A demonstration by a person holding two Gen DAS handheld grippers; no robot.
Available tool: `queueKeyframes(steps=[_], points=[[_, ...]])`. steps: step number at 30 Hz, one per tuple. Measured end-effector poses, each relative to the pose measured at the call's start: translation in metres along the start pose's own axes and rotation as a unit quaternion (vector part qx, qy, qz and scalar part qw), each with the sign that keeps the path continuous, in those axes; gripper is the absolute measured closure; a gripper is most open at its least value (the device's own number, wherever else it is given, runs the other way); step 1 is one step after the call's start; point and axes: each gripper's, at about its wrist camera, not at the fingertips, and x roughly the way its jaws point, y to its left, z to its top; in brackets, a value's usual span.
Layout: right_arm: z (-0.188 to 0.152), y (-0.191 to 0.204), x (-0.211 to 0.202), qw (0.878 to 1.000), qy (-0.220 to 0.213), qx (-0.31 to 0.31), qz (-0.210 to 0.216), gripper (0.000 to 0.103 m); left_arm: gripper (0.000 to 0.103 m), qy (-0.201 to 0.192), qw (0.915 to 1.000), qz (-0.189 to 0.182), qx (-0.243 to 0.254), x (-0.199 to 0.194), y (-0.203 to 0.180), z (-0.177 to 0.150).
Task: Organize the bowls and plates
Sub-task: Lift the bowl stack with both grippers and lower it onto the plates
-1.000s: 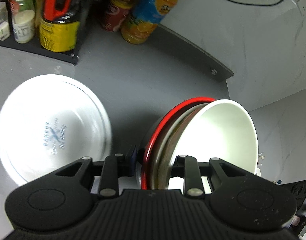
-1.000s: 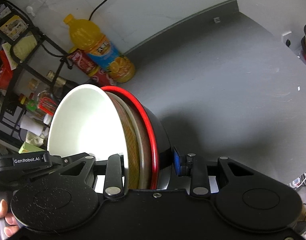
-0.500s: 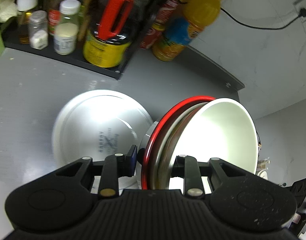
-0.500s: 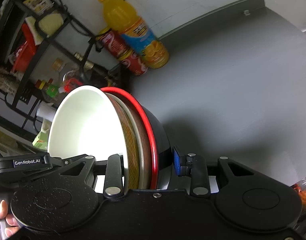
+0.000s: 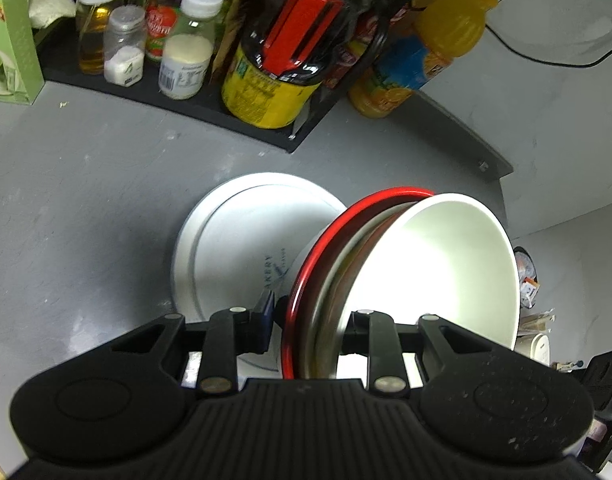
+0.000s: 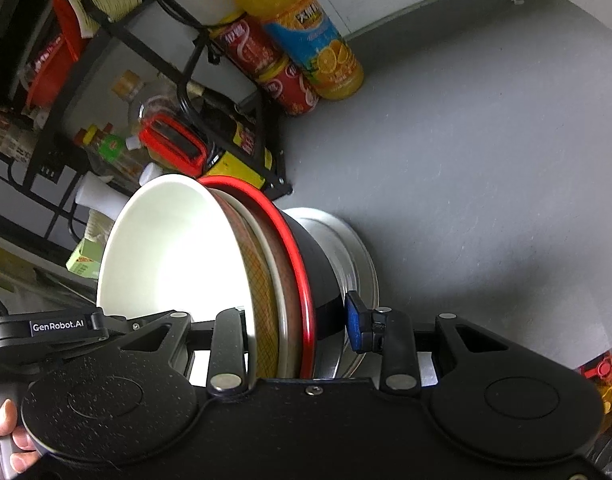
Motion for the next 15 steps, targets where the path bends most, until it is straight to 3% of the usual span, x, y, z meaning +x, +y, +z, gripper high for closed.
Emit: queueKeyframes(steps=[15], points=[[-0.004,0.004,0.036,0.999,0.027,0.014,-0.020,0.071,0.077,0.039,0.9990,0.003,-0.022,0.026,0.035,0.010]])
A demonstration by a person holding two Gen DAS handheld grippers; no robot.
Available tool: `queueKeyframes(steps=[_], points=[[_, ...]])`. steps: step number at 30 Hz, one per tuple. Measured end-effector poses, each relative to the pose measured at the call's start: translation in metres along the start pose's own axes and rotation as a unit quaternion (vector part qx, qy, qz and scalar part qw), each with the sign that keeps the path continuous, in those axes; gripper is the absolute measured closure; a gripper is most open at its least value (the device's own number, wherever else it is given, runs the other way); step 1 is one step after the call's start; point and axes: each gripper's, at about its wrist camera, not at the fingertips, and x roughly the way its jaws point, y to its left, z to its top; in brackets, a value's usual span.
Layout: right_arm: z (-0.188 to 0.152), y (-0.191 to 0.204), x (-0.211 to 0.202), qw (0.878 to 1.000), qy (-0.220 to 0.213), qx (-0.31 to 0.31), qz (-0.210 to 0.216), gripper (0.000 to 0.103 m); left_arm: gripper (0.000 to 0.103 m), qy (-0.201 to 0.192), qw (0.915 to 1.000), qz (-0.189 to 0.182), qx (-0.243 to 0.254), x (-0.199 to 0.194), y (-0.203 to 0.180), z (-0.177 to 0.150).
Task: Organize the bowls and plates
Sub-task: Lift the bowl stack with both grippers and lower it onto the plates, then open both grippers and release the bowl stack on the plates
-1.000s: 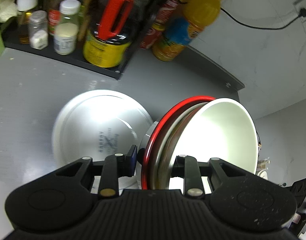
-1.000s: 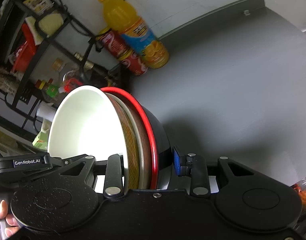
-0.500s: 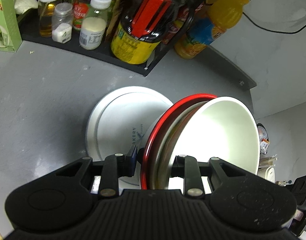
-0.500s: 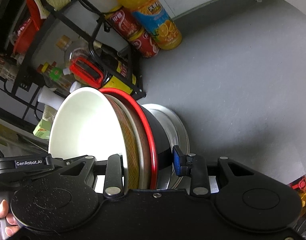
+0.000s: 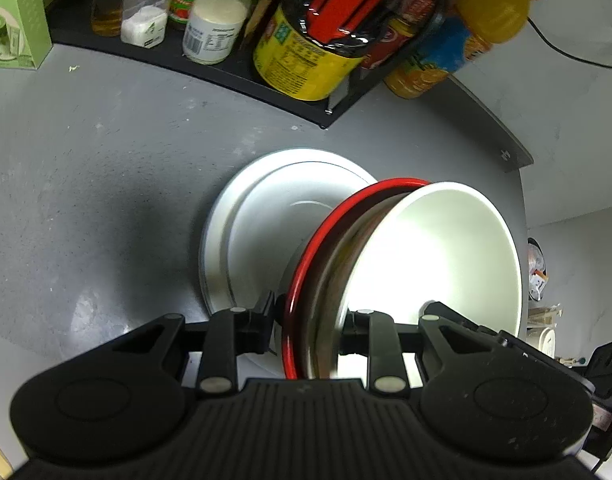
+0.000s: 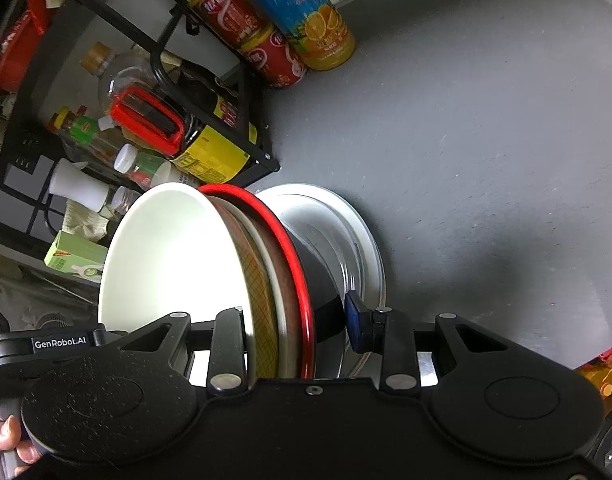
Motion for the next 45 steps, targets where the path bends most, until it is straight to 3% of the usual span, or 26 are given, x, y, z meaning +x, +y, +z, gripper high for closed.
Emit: queueKeyframes(steps=[19,24,29,30,34,38,40,45], points=[[0.001,0.004,0.039,0.999,0.019,0.034,-0.016,0.071,0.077,0.033,0.9992,0.022,-0.003,0.031,0.018,0.033],[0.000,0.002,0.042,0.999,0.013,0.034,-0.013,0.071,0.077,0.026,0.9995,0.016,0.006,0.032,0.019,0.036],[-0.002,0.000,0.034,0.999,0.001,0.046,-0.006,0.061,0.074,0.029,0.9992,0.009,0.026,0.029,0.014,0.039],[-0.002,0.001,0.028,0.999,-0.007,0.042,0.000,0.060,0.072,0.026,0.9991,0.006,0.032,0.026,0.013,0.039],[-0.001,0.005,0.002,0.999,-0.033,0.019,-0.003,0.043,0.049,0.018,0.9978,-0.008,0.063,0.015,0.009,0.034],[-0.008,0.002,-0.034,0.997,-0.070,-0.002,-0.013,0.023,0.033,-0.009,0.9953,-0.003,0.096,-0.005,0.005,0.029],[-0.015,-0.002,-0.050,0.996,-0.090,-0.008,-0.024,0.022,0.026,-0.028,0.9932,-0.006,0.113,-0.017,0.004,0.026],[-0.031,-0.006,-0.078,0.990,-0.130,-0.006,-0.051,0.015,0.025,-0.042,0.9898,-0.010,0.136,-0.037,0.001,0.019]])
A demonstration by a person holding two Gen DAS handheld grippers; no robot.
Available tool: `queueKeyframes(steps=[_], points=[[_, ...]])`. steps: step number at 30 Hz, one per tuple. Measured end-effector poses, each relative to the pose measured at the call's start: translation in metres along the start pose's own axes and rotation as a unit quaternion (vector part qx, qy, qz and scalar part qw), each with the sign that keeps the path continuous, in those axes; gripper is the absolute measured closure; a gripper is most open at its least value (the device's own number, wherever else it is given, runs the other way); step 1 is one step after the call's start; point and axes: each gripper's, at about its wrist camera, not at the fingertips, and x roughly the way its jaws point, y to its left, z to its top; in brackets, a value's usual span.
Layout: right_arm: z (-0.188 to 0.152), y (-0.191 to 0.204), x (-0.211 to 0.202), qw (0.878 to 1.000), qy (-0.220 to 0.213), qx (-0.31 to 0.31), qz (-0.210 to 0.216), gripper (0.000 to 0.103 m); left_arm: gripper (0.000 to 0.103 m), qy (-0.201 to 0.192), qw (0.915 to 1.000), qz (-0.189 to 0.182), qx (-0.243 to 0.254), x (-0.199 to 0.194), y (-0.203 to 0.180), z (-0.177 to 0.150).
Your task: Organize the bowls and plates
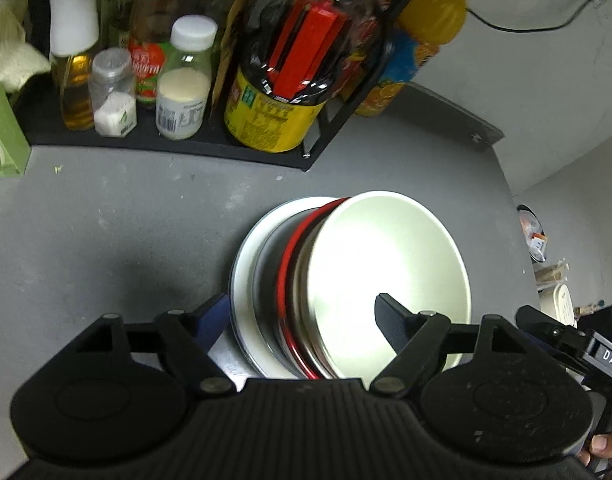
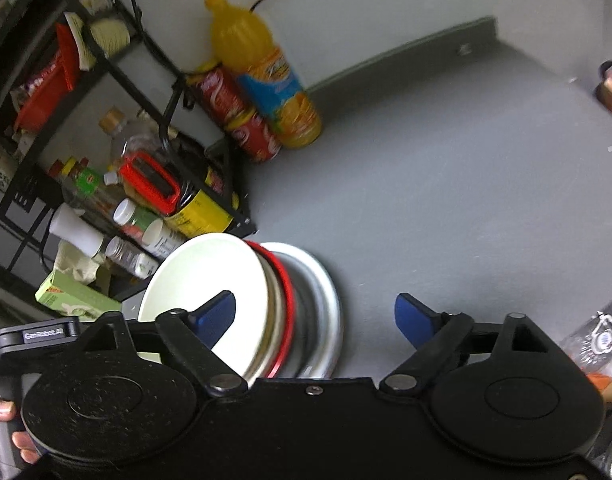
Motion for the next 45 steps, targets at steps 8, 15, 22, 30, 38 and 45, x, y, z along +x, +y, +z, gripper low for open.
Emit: queueKeyframes(steps=[8,15,22,30,38,45], points=[[-0.012,-0.013,-0.043,0.998,-0.046,-0.001,-0.033,0.010,0.023,-0.032,0.9985,-0.001,0.043,-0.029,-0.011,-0.016],[-0.019,-0.032,-0.087,0.997,-0.073,0.007,-0.032,0.004,0.022,-0.051,0.9967,-0.004,0.063,-0.047,-0.025,-0.044],[-0.040,-0.057,-0.134,0.994,-0.100,-0.002,-0.049,0.001,0.022,-0.061,0.9947,0.005,0.083,-0.063,-0.054,-0.089],[-0.065,-0.079,-0.170,0.991,-0.112,-0.020,-0.068,0.000,0.022,-0.070,0.9937,0.012,0.088,-0.080,-0.083,-0.137],[-0.087,-0.088,-0.190,0.990,-0.117,-0.027,-0.072,0.000,0.012,-0.102,0.9885,0.023,0.110,-0.110,-0.106,-0.178],[-0.104,-0.082,-0.213,0.987,-0.133,-0.049,-0.075,0.000,0.007,-0.120,0.9842,0.038,0.125,-0.127,-0.116,-0.202]])
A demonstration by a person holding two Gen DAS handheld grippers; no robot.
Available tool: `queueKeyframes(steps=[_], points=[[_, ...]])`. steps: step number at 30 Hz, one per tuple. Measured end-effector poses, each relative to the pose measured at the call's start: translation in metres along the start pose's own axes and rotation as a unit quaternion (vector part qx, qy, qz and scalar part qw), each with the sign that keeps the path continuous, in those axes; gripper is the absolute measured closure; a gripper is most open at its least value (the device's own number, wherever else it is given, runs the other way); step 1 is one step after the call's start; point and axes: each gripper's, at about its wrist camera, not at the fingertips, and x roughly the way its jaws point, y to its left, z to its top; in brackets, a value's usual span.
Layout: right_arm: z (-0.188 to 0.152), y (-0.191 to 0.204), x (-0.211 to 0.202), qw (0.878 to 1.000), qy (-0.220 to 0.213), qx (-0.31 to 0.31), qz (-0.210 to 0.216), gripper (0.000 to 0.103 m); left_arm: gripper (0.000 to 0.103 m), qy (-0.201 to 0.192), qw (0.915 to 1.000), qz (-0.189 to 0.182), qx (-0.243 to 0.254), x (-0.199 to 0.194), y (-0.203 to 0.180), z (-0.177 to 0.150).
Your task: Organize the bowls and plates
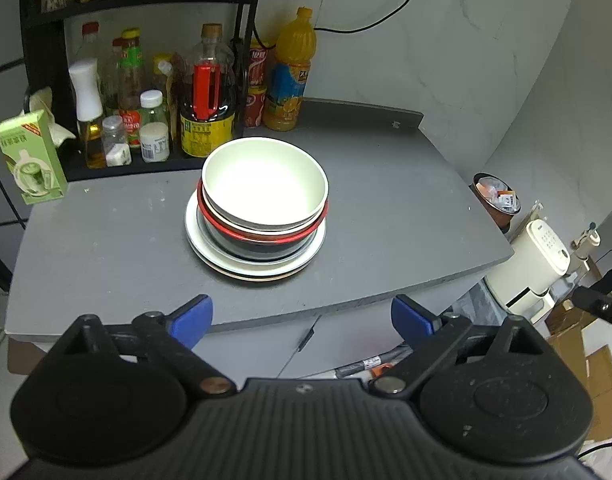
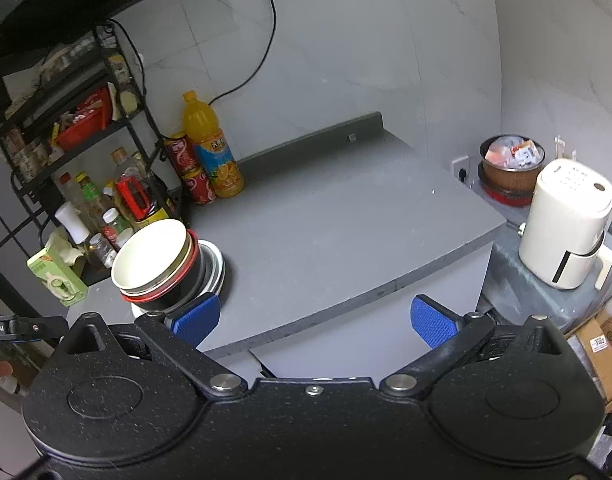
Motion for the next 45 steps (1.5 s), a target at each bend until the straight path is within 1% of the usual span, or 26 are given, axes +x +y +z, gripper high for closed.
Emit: queueKeyframes(steps=[6,10,14,22,28,31,40,43,45], points=[[-0.008,0.005,-0.022,1.000,-0.018,-0.013,-0.005,0.000,0.007,-0.015,0.9998,0.001,0.014,-0.015,-0.010,-0.013],[-0.013,0.009,-0.030,0.999,-0.025,-0.023,-0.003,0.000,0.007,-0.024,0.9996,-0.001,0.017,-0.021,-0.012,-0.019],[-0.019,0.014,-0.035,0.999,-0.033,-0.032,-0.008,0.000,0.007,-0.035,0.9989,0.000,0.032,-0.027,-0.016,-0.025],[-0.029,0.018,-0.045,0.999,-0.046,-0.024,-0.011,0.000,0.007,-0.053,0.9978,-0.003,0.039,-0.039,-0.015,-0.033],[-0.036,0.022,-0.049,0.999,-0.045,-0.026,-0.012,0.000,0.007,-0.057,0.9972,-0.007,0.048,-0.041,-0.013,-0.038],[-0.034,0.021,-0.051,0.999,-0.041,-0.016,0.002,0.000,0.007,-0.057,0.9974,-0.004,0.045,-0.040,-0.011,-0.041],[-0.036,0.023,-0.056,0.999,-0.042,-0.026,-0.005,0.000,0.007,-0.055,0.9973,-0.005,0.049,-0.043,-0.014,-0.044],[-0.036,0.022,-0.057,0.999,-0.042,-0.026,-0.007,0.000,0.007,-0.054,0.9973,0.004,0.050,-0.042,-0.016,-0.045],[-0.036,0.023,-0.056,0.999,-0.044,-0.030,-0.011,0.000,0.007,-0.052,0.9973,0.000,0.051,-0.042,-0.017,-0.045]])
